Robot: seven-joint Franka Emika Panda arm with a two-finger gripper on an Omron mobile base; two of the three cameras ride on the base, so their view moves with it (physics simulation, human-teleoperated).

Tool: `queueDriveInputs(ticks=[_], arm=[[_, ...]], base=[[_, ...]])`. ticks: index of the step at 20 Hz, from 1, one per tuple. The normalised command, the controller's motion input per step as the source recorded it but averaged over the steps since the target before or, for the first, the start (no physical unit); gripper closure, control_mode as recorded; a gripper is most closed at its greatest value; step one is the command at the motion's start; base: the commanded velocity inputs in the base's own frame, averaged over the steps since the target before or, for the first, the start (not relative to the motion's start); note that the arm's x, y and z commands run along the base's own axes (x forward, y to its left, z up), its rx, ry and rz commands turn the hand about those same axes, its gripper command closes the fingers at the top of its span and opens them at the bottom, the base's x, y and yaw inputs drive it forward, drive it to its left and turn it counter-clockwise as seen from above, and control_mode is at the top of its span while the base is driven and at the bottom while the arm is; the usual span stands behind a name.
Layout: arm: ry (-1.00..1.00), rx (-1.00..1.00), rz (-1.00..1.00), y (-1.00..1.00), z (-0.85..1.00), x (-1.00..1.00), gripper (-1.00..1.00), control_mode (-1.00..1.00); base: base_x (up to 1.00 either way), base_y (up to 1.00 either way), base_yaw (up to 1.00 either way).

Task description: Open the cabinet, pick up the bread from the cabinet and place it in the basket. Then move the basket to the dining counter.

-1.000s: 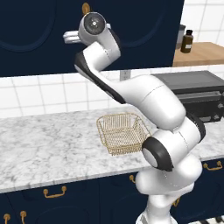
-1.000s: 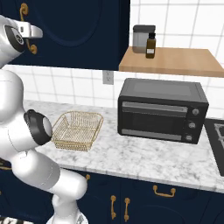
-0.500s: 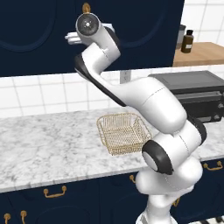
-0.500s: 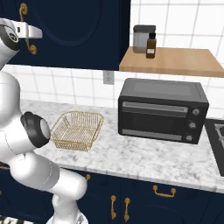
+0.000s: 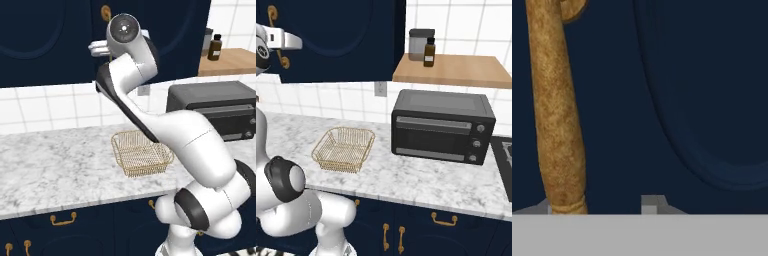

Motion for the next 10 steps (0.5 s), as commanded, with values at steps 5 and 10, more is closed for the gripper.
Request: queueDriveInputs(ticks=[5, 10], arm=[[0.00, 0.00, 0.08, -1.00, -0.18, -0.82, 1.00, -1.00], [0.09, 0.00, 0.04, -1.00, -0.42, -0.78, 1.00, -1.00]], base=[[0.00, 0.00, 0.00], [0.00, 0.00, 0.00]])
